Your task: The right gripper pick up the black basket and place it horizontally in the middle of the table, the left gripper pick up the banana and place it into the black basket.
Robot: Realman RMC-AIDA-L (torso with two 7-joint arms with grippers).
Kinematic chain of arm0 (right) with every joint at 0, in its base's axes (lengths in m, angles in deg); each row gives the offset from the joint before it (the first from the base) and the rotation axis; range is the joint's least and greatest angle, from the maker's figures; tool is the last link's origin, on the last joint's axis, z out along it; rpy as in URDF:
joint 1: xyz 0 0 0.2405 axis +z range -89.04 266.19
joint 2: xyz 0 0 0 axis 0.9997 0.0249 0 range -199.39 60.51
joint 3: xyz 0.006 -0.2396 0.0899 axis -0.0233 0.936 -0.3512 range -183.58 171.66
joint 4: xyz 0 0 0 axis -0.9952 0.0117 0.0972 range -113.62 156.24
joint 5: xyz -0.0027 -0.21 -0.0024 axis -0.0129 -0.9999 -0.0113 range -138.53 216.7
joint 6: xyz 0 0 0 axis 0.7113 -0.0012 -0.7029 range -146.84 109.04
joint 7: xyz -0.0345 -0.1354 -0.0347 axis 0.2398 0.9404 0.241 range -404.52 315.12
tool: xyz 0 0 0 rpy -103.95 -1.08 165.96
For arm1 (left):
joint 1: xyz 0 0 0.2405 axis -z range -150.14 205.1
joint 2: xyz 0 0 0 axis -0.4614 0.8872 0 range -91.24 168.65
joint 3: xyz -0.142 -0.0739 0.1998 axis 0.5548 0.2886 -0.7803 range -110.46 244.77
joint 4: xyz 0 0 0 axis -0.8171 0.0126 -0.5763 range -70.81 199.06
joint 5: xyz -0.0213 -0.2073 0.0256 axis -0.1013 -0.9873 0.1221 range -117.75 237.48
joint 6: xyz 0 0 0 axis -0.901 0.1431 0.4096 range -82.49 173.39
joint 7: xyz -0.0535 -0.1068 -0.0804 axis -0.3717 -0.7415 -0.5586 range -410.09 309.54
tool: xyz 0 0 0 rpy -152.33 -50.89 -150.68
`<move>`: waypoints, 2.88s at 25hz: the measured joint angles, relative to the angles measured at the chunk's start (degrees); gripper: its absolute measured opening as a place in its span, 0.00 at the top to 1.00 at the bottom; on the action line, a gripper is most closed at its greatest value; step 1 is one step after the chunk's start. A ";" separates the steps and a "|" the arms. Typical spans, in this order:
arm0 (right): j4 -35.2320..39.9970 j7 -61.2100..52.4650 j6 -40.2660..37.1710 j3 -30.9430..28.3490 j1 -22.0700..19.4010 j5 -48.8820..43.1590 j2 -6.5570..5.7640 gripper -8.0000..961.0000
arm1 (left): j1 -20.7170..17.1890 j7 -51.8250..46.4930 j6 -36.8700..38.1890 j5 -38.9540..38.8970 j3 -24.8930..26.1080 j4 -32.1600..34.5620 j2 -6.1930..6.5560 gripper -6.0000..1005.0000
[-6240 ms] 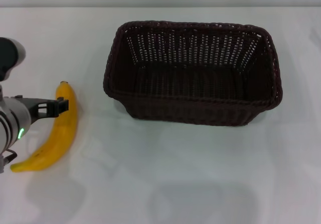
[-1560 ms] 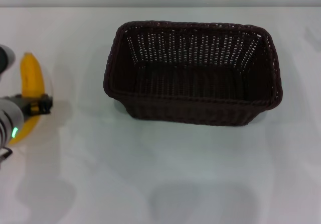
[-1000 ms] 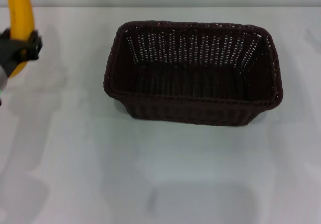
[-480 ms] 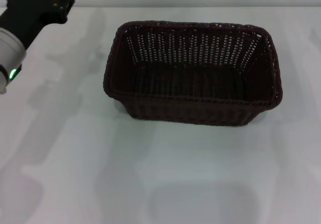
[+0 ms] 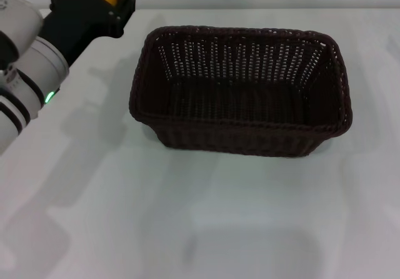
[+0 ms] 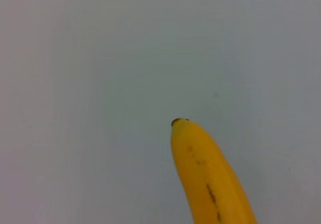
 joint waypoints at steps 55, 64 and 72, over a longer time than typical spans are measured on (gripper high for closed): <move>0.21 0.70 -1.37 0.00 -0.05 0.17 0.00 0.12 | 7.74 -3.46 -1.90 0.44 -11.89 -4.32 -0.89 0.27; -0.14 0.70 -1.95 -0.05 -0.11 0.22 0.00 0.12 | 4.07 -1.66 -0.98 7.09 -7.98 -2.84 -2.00 0.14; -0.43 0.78 -2.82 0.06 -0.23 1.62 0.00 0.12 | -0.40 1.44 -1.42 6.71 0.27 0.49 -2.21 0.11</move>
